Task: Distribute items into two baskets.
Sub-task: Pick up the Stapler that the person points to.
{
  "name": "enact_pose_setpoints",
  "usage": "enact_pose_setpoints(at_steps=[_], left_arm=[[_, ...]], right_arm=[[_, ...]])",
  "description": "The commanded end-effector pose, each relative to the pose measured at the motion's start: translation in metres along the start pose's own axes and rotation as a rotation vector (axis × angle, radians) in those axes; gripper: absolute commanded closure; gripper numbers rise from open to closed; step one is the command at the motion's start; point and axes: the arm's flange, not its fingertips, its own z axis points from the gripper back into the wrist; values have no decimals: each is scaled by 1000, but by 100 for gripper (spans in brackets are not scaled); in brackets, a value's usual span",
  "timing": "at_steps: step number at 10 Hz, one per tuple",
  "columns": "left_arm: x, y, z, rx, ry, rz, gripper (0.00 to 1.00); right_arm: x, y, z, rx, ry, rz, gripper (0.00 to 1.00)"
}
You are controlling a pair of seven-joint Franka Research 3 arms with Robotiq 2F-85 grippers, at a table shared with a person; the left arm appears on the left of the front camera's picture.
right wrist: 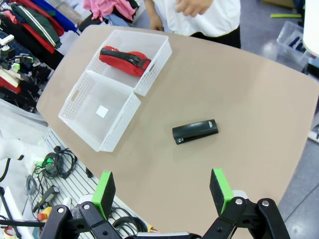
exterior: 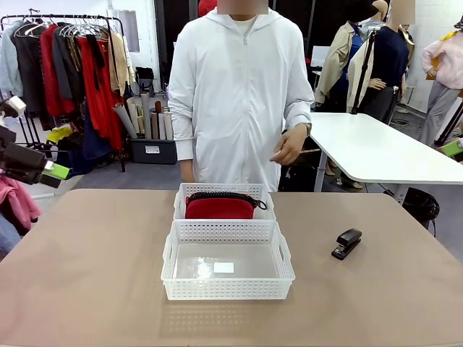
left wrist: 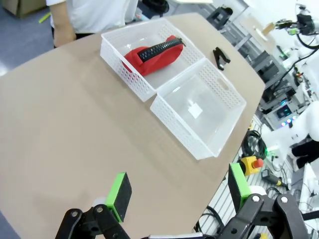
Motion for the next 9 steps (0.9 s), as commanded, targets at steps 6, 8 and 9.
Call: enact_pose_setpoints(at_steps=[6,8,9], left_arm=[[-4,1,4,-5,0,-23,0],[-4,1,4,-5,0,-23,0],[-4,1,4,-5,0,-23,0]], right_arm=[[1,2,1,4,-5,5,0],[1,2,1,4,-5,5,0],[1,2,1,4,-5,5,0]])
